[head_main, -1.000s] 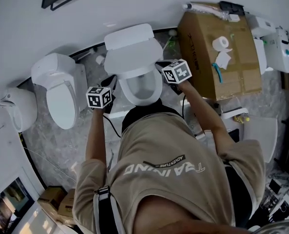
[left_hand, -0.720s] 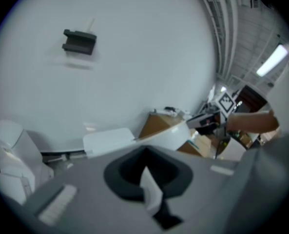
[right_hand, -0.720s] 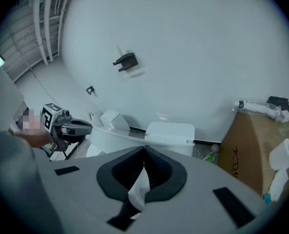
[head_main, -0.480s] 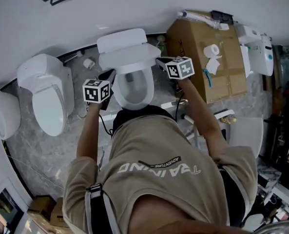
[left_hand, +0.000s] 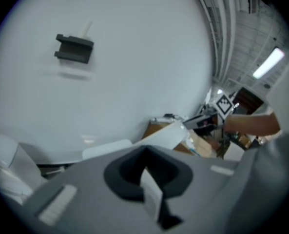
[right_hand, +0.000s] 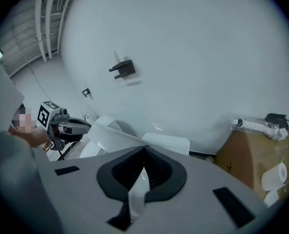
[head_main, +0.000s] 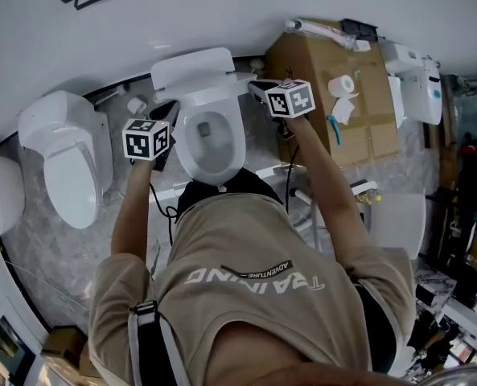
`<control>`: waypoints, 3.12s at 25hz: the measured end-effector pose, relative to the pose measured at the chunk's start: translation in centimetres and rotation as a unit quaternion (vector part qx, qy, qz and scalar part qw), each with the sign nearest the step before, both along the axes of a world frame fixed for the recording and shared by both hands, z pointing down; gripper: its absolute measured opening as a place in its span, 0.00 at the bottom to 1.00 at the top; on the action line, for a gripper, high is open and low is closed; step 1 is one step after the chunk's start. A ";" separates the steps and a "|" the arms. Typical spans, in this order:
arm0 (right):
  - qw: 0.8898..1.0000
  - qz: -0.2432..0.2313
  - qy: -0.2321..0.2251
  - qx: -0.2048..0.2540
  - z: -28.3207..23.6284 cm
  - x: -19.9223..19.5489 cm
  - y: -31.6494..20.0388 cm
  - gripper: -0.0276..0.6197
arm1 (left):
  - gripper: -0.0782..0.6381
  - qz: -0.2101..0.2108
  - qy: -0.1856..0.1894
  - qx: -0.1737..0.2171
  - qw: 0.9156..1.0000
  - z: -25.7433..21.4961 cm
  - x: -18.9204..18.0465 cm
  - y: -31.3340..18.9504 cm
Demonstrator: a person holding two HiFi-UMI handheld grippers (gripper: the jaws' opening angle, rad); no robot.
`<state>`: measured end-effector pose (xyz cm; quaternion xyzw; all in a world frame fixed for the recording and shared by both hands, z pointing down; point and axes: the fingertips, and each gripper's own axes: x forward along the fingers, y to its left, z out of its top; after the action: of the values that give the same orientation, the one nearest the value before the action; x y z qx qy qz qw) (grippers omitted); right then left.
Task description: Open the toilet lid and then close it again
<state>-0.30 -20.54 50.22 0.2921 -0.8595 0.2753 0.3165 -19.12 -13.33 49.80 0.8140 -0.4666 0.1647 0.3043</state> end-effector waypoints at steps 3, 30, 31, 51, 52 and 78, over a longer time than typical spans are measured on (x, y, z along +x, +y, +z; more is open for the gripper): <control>1.000 -0.007 -0.002 -0.001 -0.3 -0.6 -0.8 0.06 | 0.12 -0.002 -0.016 0.000 1.000 -0.3 -0.4 -0.9; 0.999 -0.045 0.001 0.015 -3.2 -5.1 -13.0 0.06 | 0.11 -0.017 -0.096 -0.023 0.995 -3.2 -4.5 -13.3; 0.999 -0.046 0.002 0.015 -3.2 -5.2 -13.5 0.06 | 0.11 -0.020 -0.097 -0.024 0.995 -3.3 -4.7 -13.8; 0.998 -0.053 0.009 0.012 -3.4 -8.0 -20.2 0.06 | 0.11 -0.048 -0.078 -0.022 0.996 -3.8 -6.8 -21.1; 0.998 -0.056 0.012 0.013 -3.4 -8.1 -20.3 0.06 | 0.11 -0.051 -0.076 -0.021 0.996 -3.8 -6.8 -21.3; 0.997 -0.063 0.027 0.024 -3.0 -9.8 -24.1 0.06 | 0.12 -0.091 -0.090 -0.019 0.992 -3.4 -8.5 -25.0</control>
<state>-10.15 -44.68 47.25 0.2526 -0.8737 0.2258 0.3491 -27.62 -38.37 46.36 0.7438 -0.5614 0.2176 0.2903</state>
